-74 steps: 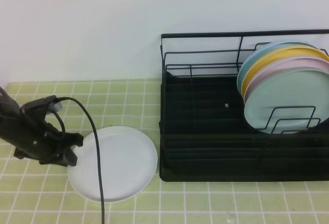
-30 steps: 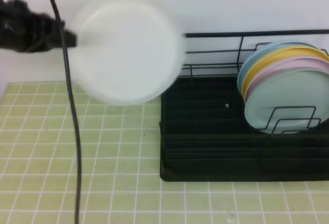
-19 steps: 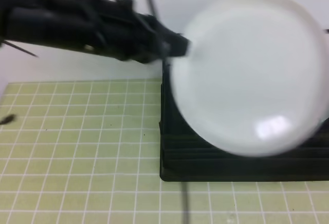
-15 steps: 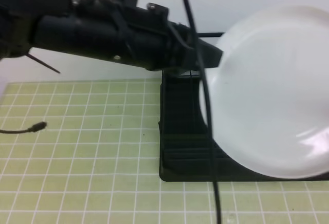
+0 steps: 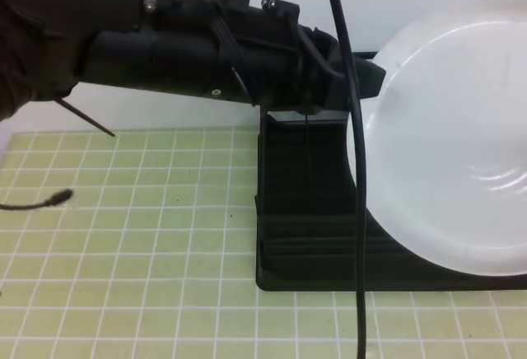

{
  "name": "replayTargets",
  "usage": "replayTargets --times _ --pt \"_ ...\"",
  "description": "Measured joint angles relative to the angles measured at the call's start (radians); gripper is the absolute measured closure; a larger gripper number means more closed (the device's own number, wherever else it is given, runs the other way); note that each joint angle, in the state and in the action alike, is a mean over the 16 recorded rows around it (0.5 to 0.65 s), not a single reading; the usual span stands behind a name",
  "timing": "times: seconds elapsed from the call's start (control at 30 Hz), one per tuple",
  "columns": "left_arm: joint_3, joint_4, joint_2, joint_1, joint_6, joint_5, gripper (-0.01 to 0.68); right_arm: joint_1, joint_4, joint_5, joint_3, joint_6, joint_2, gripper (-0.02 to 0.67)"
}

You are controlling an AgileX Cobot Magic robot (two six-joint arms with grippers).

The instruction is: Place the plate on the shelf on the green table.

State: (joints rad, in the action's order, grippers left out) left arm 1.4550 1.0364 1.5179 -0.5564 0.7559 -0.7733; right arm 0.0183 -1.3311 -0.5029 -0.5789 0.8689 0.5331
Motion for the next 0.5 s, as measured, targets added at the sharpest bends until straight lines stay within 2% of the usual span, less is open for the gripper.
replayTargets --times 0.5 --pt "0.0 0.115 -0.002 0.012 0.049 -0.01 0.672 0.0 0.003 0.052 0.0 0.049 0.0 0.222"
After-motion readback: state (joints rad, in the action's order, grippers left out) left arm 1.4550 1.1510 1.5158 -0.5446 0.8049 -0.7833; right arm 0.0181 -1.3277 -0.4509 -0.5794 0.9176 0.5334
